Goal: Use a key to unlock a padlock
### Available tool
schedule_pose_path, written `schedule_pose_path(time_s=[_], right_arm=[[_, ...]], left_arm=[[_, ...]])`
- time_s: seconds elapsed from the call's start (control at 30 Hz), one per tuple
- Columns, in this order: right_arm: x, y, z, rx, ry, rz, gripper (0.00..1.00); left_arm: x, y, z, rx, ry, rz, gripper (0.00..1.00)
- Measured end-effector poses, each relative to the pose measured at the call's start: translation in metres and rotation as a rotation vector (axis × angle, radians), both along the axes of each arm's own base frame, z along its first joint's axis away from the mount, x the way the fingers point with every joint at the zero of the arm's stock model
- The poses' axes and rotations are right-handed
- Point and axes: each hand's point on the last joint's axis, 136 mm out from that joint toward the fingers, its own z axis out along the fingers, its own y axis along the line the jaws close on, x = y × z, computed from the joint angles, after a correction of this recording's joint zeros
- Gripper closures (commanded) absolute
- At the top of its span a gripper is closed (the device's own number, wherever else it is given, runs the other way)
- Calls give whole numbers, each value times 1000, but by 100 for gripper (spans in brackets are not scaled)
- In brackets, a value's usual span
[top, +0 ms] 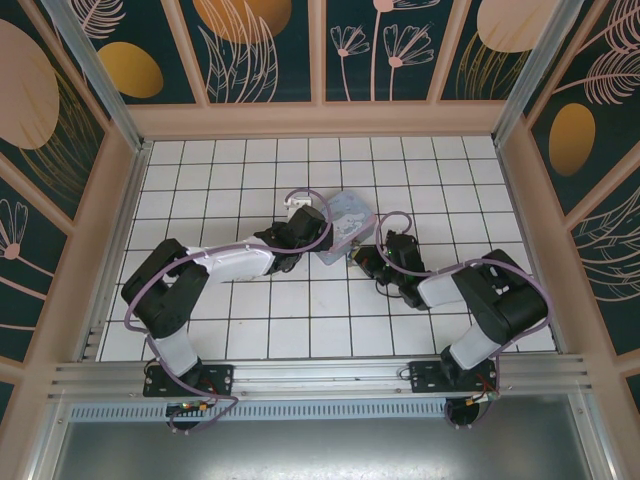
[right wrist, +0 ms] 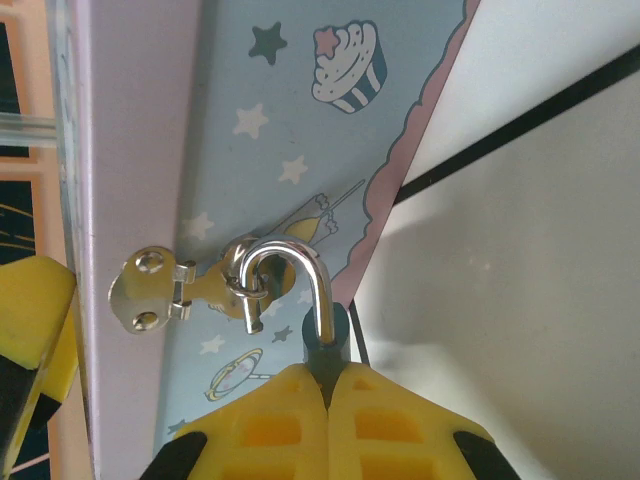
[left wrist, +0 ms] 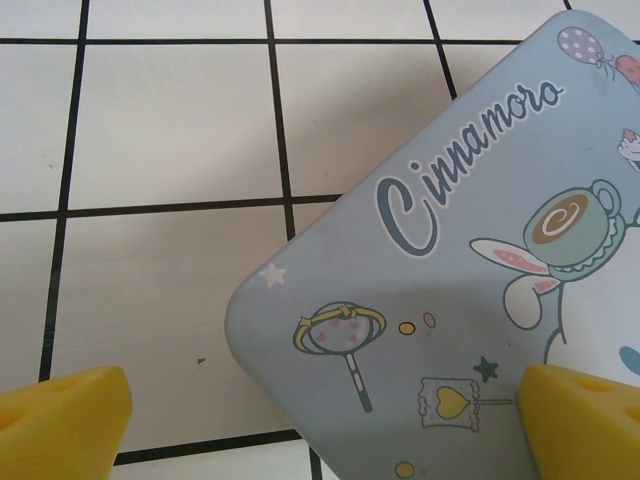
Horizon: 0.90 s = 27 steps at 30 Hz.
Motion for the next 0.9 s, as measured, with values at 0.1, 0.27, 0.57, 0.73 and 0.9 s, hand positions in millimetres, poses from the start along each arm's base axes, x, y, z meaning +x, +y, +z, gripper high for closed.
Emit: schedule_pose_path(time_s=[0.1,0.27,0.57,0.73,0.9], right_arm=[[3,-2,1,-2,-3,-11,100],[13,-7,4,-11,-7,-40,100],[38,-24,11,-54,-36,-77,100],[43,-29,8,-102,-44,-64,100],[36,-38,0,-138,-30,-56,100]], left_arm=[[1,-1,0,-2,-2,0,1],[3,-3,-1,-10,-9,0,1],[3,-7,-2,-24,-8,-11,2],[3,-7,-2,-24,-8,-11,1],[3,-7,-2,-24,-8,-11,1]])
